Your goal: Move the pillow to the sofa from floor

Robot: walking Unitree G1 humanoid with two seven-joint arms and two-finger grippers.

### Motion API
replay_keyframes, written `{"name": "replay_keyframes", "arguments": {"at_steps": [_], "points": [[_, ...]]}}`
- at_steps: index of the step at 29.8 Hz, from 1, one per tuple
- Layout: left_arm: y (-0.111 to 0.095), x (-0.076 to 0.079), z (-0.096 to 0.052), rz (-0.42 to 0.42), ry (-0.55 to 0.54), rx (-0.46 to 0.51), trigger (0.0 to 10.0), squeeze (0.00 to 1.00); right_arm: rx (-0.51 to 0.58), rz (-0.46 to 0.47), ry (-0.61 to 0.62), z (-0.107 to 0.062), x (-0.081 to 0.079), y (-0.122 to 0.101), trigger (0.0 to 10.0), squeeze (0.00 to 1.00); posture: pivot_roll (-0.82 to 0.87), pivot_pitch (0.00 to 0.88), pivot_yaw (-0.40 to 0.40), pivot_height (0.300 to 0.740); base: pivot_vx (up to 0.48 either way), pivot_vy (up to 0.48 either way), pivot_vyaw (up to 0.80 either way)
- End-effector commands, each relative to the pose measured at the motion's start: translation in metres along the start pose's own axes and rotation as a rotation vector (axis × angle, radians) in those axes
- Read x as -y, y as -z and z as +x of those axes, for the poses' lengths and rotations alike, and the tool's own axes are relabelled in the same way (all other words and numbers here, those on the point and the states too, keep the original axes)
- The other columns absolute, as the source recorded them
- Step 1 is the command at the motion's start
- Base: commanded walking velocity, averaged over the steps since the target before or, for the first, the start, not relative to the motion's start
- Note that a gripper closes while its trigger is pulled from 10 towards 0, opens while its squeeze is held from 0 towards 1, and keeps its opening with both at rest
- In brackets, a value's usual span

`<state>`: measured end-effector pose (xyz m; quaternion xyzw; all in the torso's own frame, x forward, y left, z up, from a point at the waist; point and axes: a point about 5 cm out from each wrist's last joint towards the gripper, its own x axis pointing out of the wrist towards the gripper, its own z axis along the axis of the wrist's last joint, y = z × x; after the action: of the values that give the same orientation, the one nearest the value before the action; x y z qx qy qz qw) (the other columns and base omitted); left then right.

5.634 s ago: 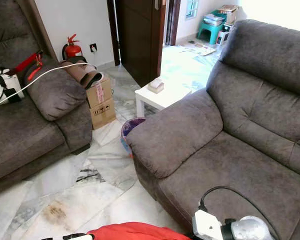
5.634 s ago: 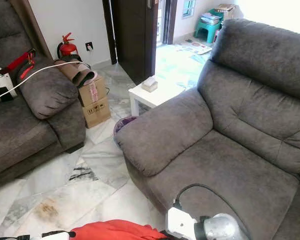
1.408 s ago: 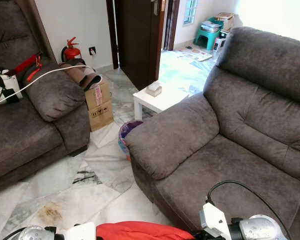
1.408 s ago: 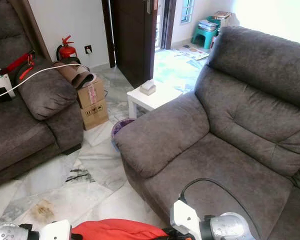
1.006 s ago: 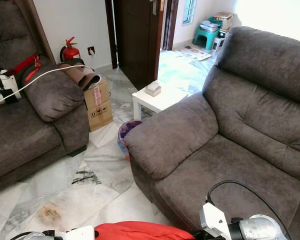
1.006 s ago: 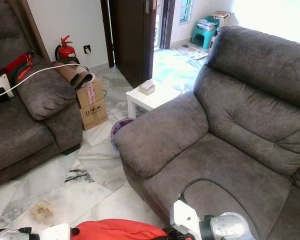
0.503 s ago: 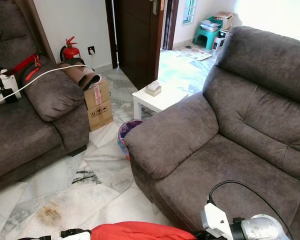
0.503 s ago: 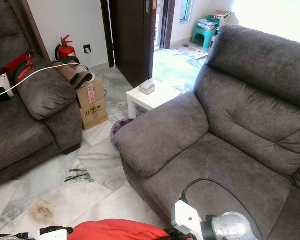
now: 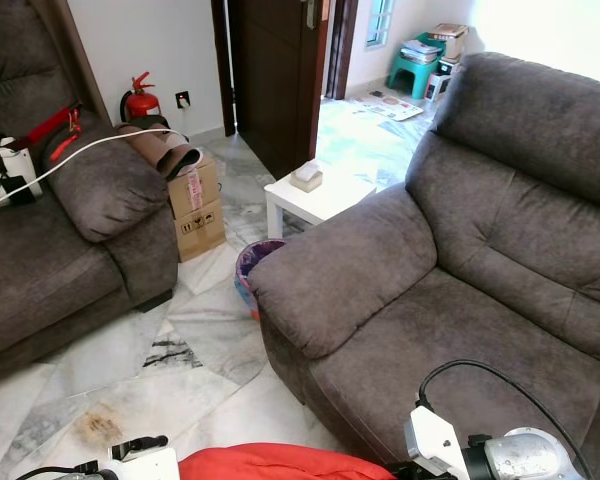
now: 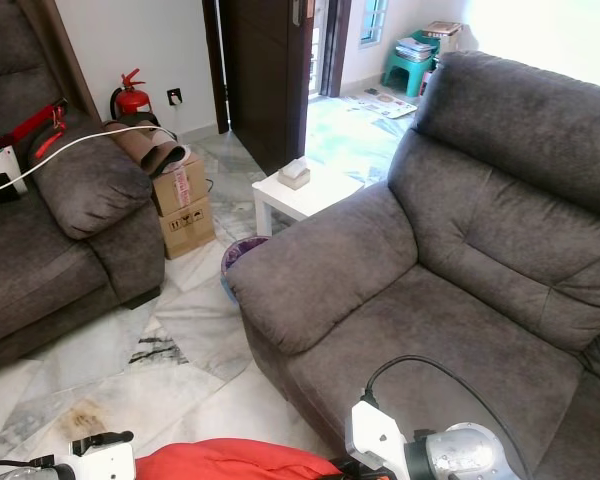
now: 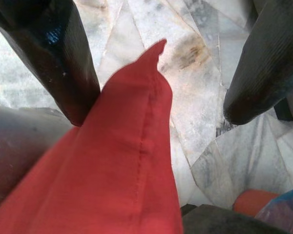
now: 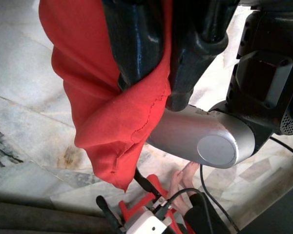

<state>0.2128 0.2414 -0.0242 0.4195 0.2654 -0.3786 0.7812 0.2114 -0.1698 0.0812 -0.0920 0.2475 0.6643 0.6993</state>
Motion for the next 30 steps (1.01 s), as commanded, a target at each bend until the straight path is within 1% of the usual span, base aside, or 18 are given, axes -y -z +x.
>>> {"name": "replay_keyframes", "arguments": {"at_steps": [1,3,5,8,11,14,18,20,22,23,25,26,27,28,30], "points": [[0.000,0.005,0.002,-0.036,0.013,0.009,10.0,0.00,0.072,-0.081,-0.035,-0.004,-0.002,-0.021,10.0,0.00,0.03,0.105,-0.036,0.740,0.000,0.000,0.00],[-0.002,0.007,0.004,-0.035,0.025,0.010,10.0,0.00,0.070,-0.081,-0.035,-0.005,-0.003,-0.021,10.0,0.00,0.03,0.107,-0.036,0.740,0.000,0.000,0.00],[-0.005,0.020,0.010,-0.051,0.085,0.018,10.0,0.00,0.066,-0.083,-0.039,-0.007,-0.004,-0.022,10.0,0.00,0.02,0.111,-0.040,0.740,0.000,0.000,0.00],[-0.005,0.026,0.011,-0.051,0.110,0.020,10.0,0.00,0.065,-0.085,-0.039,-0.008,-0.005,-0.023,10.0,0.00,0.01,0.111,-0.042,0.740,0.000,0.000,0.00],[-0.010,0.027,0.013,-0.085,0.116,0.051,10.0,0.00,0.062,-0.084,-0.041,-0.010,-0.006,-0.023,10.0,0.00,0.00,0.116,-0.049,0.740,0.000,0.000,0.00],[-0.015,0.023,0.016,-0.085,0.114,0.081,10.0,0.00,0.054,-0.081,-0.048,-0.012,-0.009,-0.023,10.0,0.00,0.00,0.120,-0.057,0.740,0.000,0.000,0.00],[-0.021,0.022,0.016,-0.098,0.140,0.129,10.0,0.00,0.051,-0.081,-0.050,-0.013,-0.009,-0.024,10.0,0.00,0.00,0.121,-0.061,0.740,0.000,0.000,0.00],[-0.026,0.023,0.017,-0.103,0.199,0.170,10.0,0.00,0.050,-0.082,-0.051,-0.012,-0.009,-0.025,10.0,0.00,-0.01,0.121,-0.061,0.740,0.000,0.000,0.00],[-0.028,0.025,0.017,-0.103,0.225,0.177,10.0,0.00,0.050,-0.082,-0.051,-0.012,-0.009,-0.025,10.0,0.00,-0.01,0.124,-0.065,0.740,0.000,0.000,0.00],[-0.028,0.026,0.018,-0.088,0.252,0.168,10.0,0.00,0.047,-0.082,-0.052,-0.012,-0.009,-0.025,10.0,0.00,0.00,0.124,-0.065,0.740,0.000,0.000,0.00],[-0.029,0.027,0.019,-0.087,0.267,0.168,10.0,0.00,0.047,-0.081,-0.053,-0.013,-0.009,-0.025,10.0,0.00,-0.01,0.124,-0.066,0.740,0.000,0.000,0.00],[-0.030,0.027,0.019,-0.085,0.271,0.171,2.8,0.00,0.047,-0.080,-0.053,-0.013,-0.010,-0.025,10.0,0.00,-0.01,0.125,-0.066,0.740,0.000,0.000,0.00],[-0.030,0.027,0.019,-0.085,0.271,0.171,2.8,0.00,0.047,-0.080,-0.053,-0.013,-0.010,-0.025,10.0,0.00,-0.01,0.125,-0.066,0.740,0.000,0.000,0.00],[-0.031,0.027,0.019,-0.087,0.280,0.173,0.0,0.00,0.046,-0.080,-0.054,-0.013,-0.010,-0.025,10.0,0.00,-0.01,0.125,-0.067,0.740,0.000,0.000,0.00],[-0.032,0.028,0.020,-0.090,0.301,0.175,0.0,0.00,0.046,-0.079,-0.054,-0.013,-0.010,-0.025,10.0,0.00,-0.01,0.126,-0.067,0.740,0.000,0.000,0.00]]}}
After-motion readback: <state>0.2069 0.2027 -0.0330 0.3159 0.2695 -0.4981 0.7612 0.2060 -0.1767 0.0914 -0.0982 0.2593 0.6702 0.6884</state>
